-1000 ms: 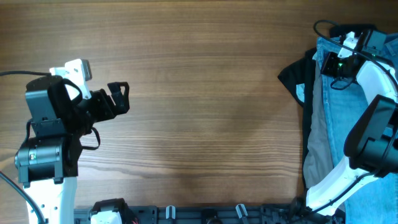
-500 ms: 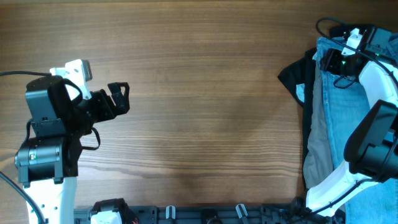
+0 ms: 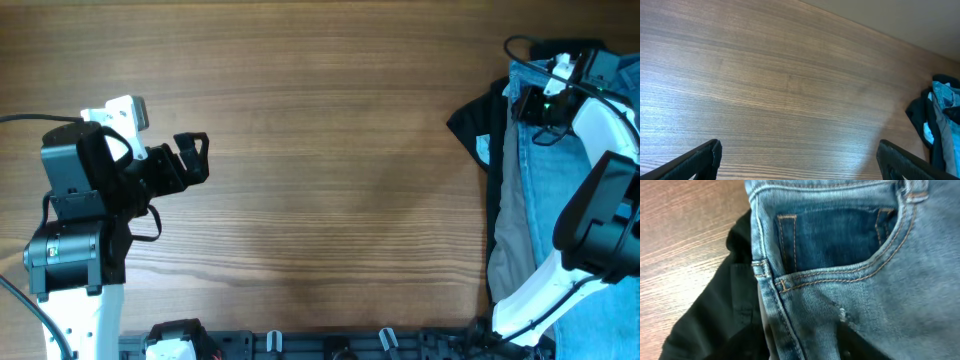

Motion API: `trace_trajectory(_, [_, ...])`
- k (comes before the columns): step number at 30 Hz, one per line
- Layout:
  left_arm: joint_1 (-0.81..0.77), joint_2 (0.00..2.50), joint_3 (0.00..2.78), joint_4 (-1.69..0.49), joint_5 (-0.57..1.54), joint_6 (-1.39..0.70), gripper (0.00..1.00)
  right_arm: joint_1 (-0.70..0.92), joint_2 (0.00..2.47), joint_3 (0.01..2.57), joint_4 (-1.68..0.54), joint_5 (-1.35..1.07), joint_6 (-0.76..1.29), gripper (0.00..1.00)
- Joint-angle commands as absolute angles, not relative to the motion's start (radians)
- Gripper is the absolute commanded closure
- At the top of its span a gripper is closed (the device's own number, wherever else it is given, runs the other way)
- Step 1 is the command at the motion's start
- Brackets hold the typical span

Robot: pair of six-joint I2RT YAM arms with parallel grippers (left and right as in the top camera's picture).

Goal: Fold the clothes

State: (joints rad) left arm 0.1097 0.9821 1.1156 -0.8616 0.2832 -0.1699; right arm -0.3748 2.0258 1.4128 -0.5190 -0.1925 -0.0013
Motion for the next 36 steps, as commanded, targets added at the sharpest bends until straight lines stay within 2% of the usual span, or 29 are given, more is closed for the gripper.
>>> trace_trajectory(1, [0.110,0.983,1.134,-0.862,0.299,-0.165,0.00,-0.368,2.081,1.412,-0.521,-0.199,0.005,0.59])
trace_trajectory(2, [0.109,0.983,1.134,-0.862,0.299,-0.165,0.00,-0.368,2.085,1.412,-0.517,-0.199,0.009,0.64])
trace_trajectory(4, [0.110,0.983,1.134,-0.861,0.299,-0.165,0.00,-0.375,2.082,1.415,-0.506,-0.199,0.023,0.89])
trace_trajectory(6, [0.110,0.983,1.134,-0.861,0.299,-0.165,0.00,-0.396,2.067,1.435,-0.509,-0.208,0.055,0.89])
trace_trajectory(7, [0.109,0.983,1.134,-0.861,0.299,-0.165,0.00,-0.406,2.060,1.441,-0.510,-0.219,0.056,0.83])
trace_trajectory(8, [0.110,0.983,1.134,-0.861,0.299,-0.165,0.00,-0.418,2.051,1.443,-0.509,-0.240,0.055,0.72])
trace_trajectory(9, [0.110,0.983,1.134,-0.861,0.299,-0.165,0.00,-0.426,2.045,1.443,-0.509,-0.253,0.055,0.70])
trace_trajectory(11, [0.110,0.983,1.134,-0.861,0.299,-0.164,0.00,-0.445,2.043,1.443,-0.514,-0.272,0.052,0.71])
trace_trajectory(12, [0.109,0.983,1.134,-0.861,0.298,-0.164,0.00,-0.447,2.043,1.443,-0.519,-0.272,0.038,0.67])
trace_trajectory(15, [0.110,0.983,1.134,-0.861,0.298,-0.164,0.00,-0.447,2.043,1.443,-0.524,-0.304,-0.001,0.70])
trace_trajectory(17, [0.109,0.983,1.134,-0.861,0.298,-0.165,0.00,-0.447,2.043,1.443,-0.528,-0.441,-0.118,0.66])
trace_trajectory(21, [0.110,0.983,1.134,-0.861,0.299,-0.165,0.00,-0.455,2.043,1.443,-0.528,-0.472,-0.158,0.69])
trace_trajectory(24, [0.110,0.983,1.134,-0.861,0.299,-0.165,0.00,-0.477,2.043,1.443,-0.529,-0.467,-0.153,0.67])
trace_trajectory(29, [0.110,0.983,1.134,-0.861,0.299,-0.165,0.00,-0.487,2.043,1.441,-0.531,-0.388,-0.078,0.69])
trace_trajectory(30, [0.109,0.983,1.134,-0.861,0.299,-0.165,0.00,-0.481,2.043,1.437,-0.533,-0.389,-0.078,0.71])
trace_trajectory(31, [0.109,0.983,1.134,-0.861,0.299,-0.165,0.00,-0.474,2.043,1.433,-0.533,-0.388,-0.078,0.82])
trace_trajectory(33, [0.109,0.983,1.134,-0.861,0.299,-0.165,0.00,-0.463,2.043,1.432,-0.535,-0.390,-0.072,0.94])
trace_trajectory(36, [0.110,0.983,1.134,-0.861,0.299,-0.165,0.00,-0.482,2.002,1.482,-0.543,-0.453,0.028,0.96])
